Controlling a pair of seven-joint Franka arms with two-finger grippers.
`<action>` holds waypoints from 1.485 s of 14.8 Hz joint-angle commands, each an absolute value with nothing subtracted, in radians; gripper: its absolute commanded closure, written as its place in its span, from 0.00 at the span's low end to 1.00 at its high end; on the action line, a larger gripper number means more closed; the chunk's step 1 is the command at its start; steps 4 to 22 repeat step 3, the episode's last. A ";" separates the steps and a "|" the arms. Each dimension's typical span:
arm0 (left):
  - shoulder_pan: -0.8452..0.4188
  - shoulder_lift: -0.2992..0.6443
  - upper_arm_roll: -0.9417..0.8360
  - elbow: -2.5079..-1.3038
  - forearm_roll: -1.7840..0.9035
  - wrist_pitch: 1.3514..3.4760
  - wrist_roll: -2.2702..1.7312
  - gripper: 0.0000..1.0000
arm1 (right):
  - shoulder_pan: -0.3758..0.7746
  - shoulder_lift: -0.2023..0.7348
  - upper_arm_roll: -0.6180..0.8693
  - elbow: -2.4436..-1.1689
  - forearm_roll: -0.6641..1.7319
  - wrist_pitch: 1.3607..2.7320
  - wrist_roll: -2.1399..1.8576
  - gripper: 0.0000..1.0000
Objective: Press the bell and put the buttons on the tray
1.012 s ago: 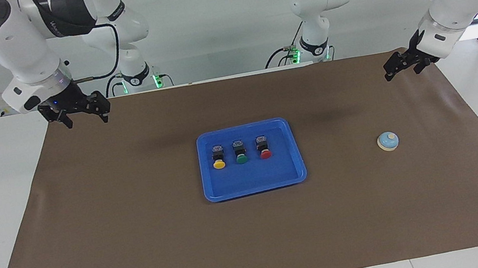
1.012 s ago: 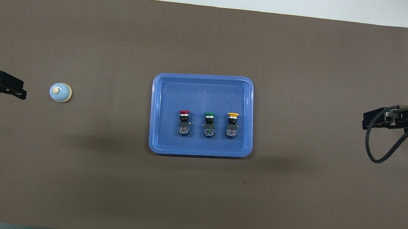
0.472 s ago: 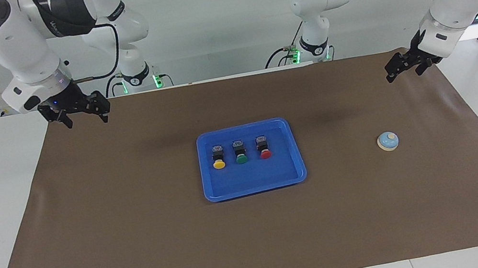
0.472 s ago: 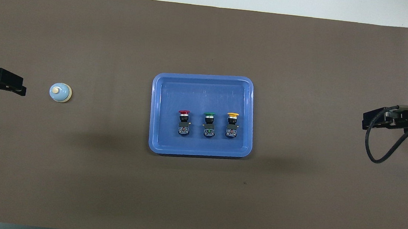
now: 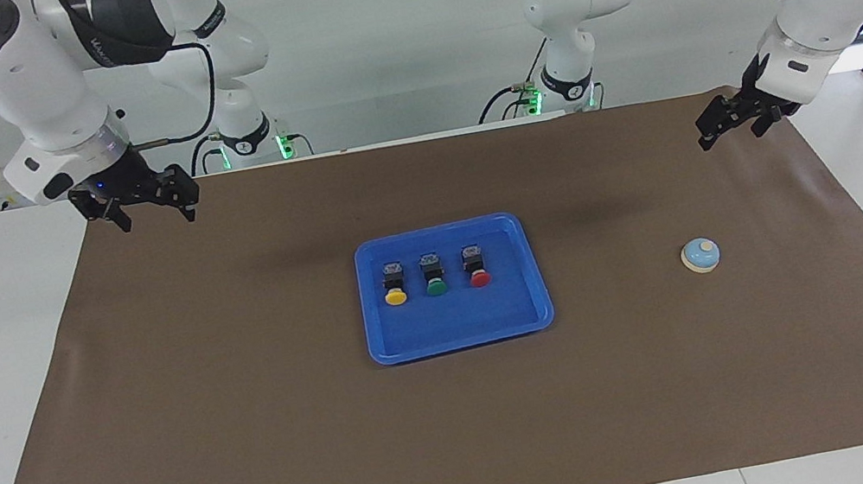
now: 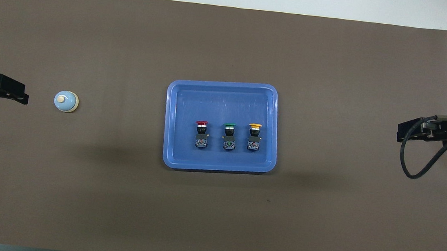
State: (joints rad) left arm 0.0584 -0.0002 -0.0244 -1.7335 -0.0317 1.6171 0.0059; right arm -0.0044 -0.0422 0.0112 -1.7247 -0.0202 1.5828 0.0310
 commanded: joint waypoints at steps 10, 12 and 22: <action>0.060 -0.002 -0.025 -1.735 -0.018 1.632 0.009 0.00 | -0.017 -0.061 0.021 -1.741 -0.021 1.580 0.038 0.00; 0.060 -0.002 -0.025 -1.735 -0.018 1.632 0.009 0.00 | -0.017 -0.061 0.021 -1.741 -0.021 1.580 0.038 0.00; 0.060 -0.002 -0.025 -1.735 -0.018 1.632 0.009 0.00 | -0.017 -0.061 0.021 -1.741 -0.021 1.580 0.038 0.00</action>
